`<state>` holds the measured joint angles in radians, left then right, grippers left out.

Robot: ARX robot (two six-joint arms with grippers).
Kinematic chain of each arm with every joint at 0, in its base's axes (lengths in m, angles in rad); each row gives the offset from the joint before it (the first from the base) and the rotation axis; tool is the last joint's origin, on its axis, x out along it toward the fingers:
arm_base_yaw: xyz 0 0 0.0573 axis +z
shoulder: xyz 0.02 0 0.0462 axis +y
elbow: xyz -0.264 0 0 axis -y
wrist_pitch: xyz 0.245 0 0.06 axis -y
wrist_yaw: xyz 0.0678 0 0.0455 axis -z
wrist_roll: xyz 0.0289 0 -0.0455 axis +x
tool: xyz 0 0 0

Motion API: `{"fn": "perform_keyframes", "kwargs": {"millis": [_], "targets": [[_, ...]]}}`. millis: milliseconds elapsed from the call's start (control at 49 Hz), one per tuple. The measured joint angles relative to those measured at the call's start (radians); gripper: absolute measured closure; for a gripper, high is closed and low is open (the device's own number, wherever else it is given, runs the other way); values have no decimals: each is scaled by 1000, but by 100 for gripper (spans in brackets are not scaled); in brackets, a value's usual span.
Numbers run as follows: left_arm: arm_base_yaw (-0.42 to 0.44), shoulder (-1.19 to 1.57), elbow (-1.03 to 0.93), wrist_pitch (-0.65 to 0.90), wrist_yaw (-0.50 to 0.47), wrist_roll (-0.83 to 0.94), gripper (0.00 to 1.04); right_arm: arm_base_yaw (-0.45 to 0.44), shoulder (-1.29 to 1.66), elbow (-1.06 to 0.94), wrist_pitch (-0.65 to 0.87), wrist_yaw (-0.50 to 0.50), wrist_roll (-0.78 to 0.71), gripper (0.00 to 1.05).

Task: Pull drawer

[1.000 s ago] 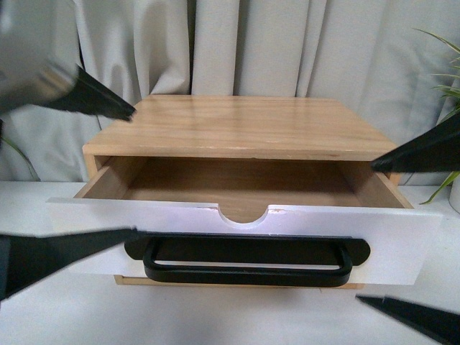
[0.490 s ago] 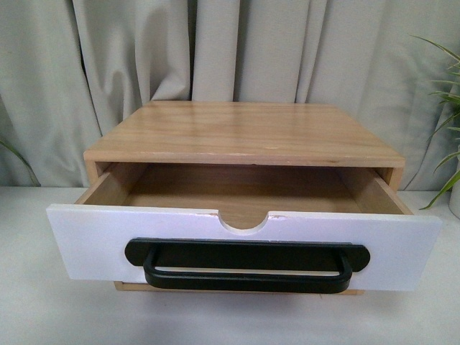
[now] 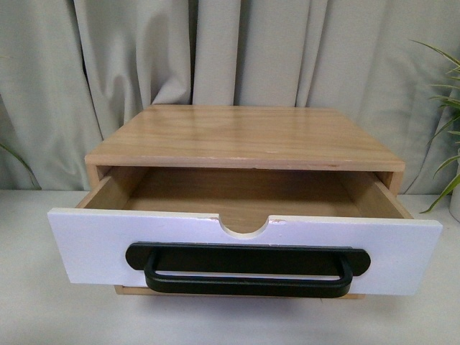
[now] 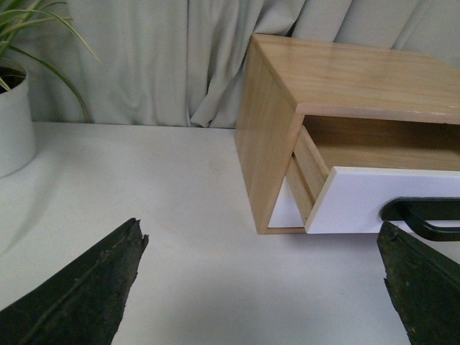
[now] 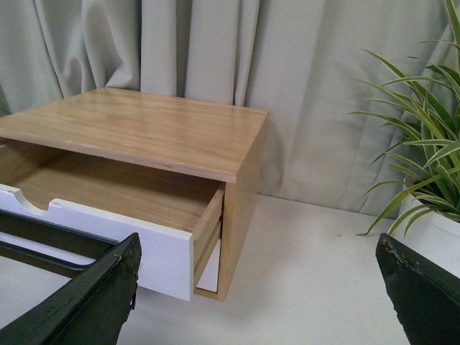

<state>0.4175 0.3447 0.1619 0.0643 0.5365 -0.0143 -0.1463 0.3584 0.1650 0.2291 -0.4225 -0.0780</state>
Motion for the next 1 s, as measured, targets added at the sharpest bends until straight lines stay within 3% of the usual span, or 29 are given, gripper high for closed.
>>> {"fn": "perform_keyframes", "kwargs": {"millis": [20, 102, 143, 286, 429, 469, 571, 694, 1000], "targets": [[-13, -10, -8, 24, -40, 3, 9, 11, -5, 0, -7, 32, 8, 10], [-89, -64, -54, 93, -214, 6, 27, 124, -42, -18, -63, 354, 47, 29], [-123, -88, -64, 92, -254, 6, 36, 135, -56, -30, -65, 404, 54, 38], [-179, -175, -79, 5, -302, 7, 60, 142, -93, -59, -68, 419, 61, 61], [-254, -277, -99, -55, -380, 9, 92, 142, -136, -90, -81, 418, 62, 93], [-332, -290, -107, -66, -484, 7, 101, 142, -147, -94, -85, 418, 63, 102], [-409, -301, -114, -67, -523, 10, 101, 143, -187, -106, -116, 422, 65, 104], [-414, -334, -146, -65, -537, 10, 101, 144, -290, -120, -229, 419, 65, 104], [-415, -341, -153, -66, -535, 10, 101, 144, -353, -159, -232, 419, 65, 104]]}}
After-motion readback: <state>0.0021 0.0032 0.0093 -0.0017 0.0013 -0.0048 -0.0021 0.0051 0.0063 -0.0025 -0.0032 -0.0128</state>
